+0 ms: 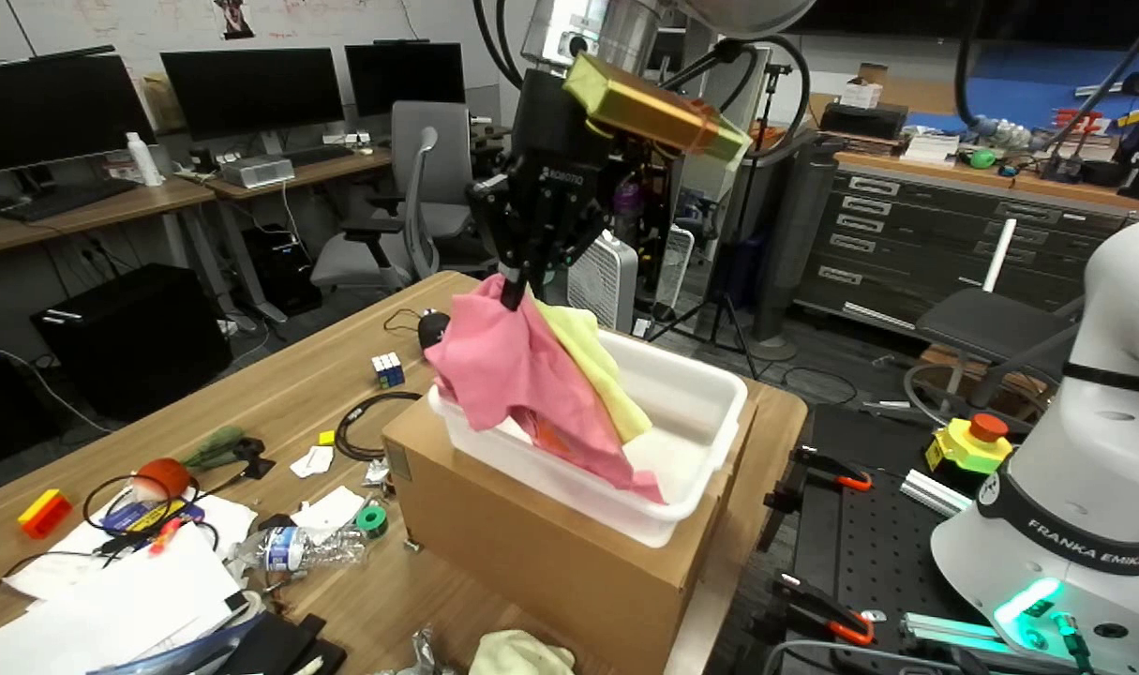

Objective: Take the towels and t-shirts out of the box and place them on the table

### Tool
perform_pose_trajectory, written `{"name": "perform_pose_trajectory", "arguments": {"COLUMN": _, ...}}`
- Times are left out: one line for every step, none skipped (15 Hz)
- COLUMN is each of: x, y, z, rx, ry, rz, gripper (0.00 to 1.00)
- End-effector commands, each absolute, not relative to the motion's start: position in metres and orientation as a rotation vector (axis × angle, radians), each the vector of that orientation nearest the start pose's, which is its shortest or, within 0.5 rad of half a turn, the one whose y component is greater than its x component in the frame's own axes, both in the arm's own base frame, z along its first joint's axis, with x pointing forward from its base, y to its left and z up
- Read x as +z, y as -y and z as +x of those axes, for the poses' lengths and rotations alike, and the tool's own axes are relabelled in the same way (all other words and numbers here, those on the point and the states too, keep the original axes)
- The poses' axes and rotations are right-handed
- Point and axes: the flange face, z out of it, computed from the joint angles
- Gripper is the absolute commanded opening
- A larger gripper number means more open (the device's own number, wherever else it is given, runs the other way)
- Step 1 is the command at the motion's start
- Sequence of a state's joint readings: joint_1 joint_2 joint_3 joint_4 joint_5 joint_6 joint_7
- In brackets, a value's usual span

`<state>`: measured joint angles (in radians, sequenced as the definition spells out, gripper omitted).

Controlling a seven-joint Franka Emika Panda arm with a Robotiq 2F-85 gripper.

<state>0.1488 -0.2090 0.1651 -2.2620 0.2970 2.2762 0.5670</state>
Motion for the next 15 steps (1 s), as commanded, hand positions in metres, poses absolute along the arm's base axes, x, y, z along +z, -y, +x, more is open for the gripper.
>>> {"name": "perform_pose_trajectory", "arguments": {"x": 0.485, "y": -0.189, "z": 0.455, "rx": -0.11, "ry": -0.549, "rz": -2.758, "gripper": 0.05}}
{"name": "perform_pose_trajectory", "arguments": {"x": 0.485, "y": -0.196, "z": 0.452, "rx": -0.077, "ry": -0.531, "rz": -2.757, "gripper": 0.05}}
{"name": "perform_pose_trajectory", "arguments": {"x": 0.484, "y": -0.206, "z": 0.449, "rx": -0.041, "ry": -0.511, "rz": -2.755, "gripper": 0.05}}
{"name": "perform_pose_trajectory", "arguments": {"x": 0.482, "y": -0.213, "z": 0.445, "rx": -0.002, "ry": -0.495, "rz": -2.759, "gripper": 0.05}}
{"name": "perform_pose_trajectory", "arguments": {"x": 0.478, "y": -0.223, "z": 0.443, "rx": 0.049, "ry": -0.475, "rz": -2.762, "gripper": 0.05}}
{"name": "perform_pose_trajectory", "arguments": {"x": 0.471, "y": -0.232, "z": 0.436, "rx": 0.095, "ry": -0.459, "rz": -2.766, "gripper": 0.05}}
{"name": "perform_pose_trajectory", "arguments": {"x": 0.465, "y": -0.242, "z": 0.432, "rx": 0.144, "ry": -0.441, "rz": -2.77, "gripper": 0.05}}
{"name": "perform_pose_trajectory", "arguments": {"x": 0.46, "y": -0.251, "z": 0.429, "rx": 0.181, "ry": -0.428, "rz": -2.773, "gripper": 0.05}}
{"name": "perform_pose_trajectory", "arguments": {"x": 0.457, "y": -0.261, "z": 0.428, "rx": 0.22, "ry": -0.406, "rz": -2.768, "gripper": 0.05}}
{"name": "perform_pose_trajectory", "arguments": {"x": 0.452, "y": -0.269, "z": 0.426, "rx": 0.233, "ry": -0.405, "rz": -2.764, "gripper": 0.05}}
{"name": "perform_pose_trajectory", "arguments": {"x": 0.449, "y": -0.276, "z": 0.426, "rx": 0.247, "ry": -0.398, "rz": -2.752, "gripper": 0.05}}
{"name": "perform_pose_trajectory", "arguments": {"x": 0.445, "y": -0.283, "z": 0.425, "rx": 0.254, "ry": -0.398, "rz": -2.735, "gripper": 0.05}}
{"name": "perform_pose_trajectory", "arguments": {"x": 0.442, "y": -0.29, "z": 0.426, "rx": 0.263, "ry": -0.402, "rz": -2.716, "gripper": 0.05}}
{"name": "perform_pose_trajectory", "arguments": {"x": 0.44, "y": -0.295, "z": 0.426, "rx": 0.274, "ry": -0.405, "rz": -2.691, "gripper": 0.05}}
{"name": "perform_pose_trajectory", "arguments": {"x": 0.439, "y": -0.3, "z": 0.427, "rx": 0.28, "ry": -0.414, "rz": -2.665, "gripper": 0.05}}
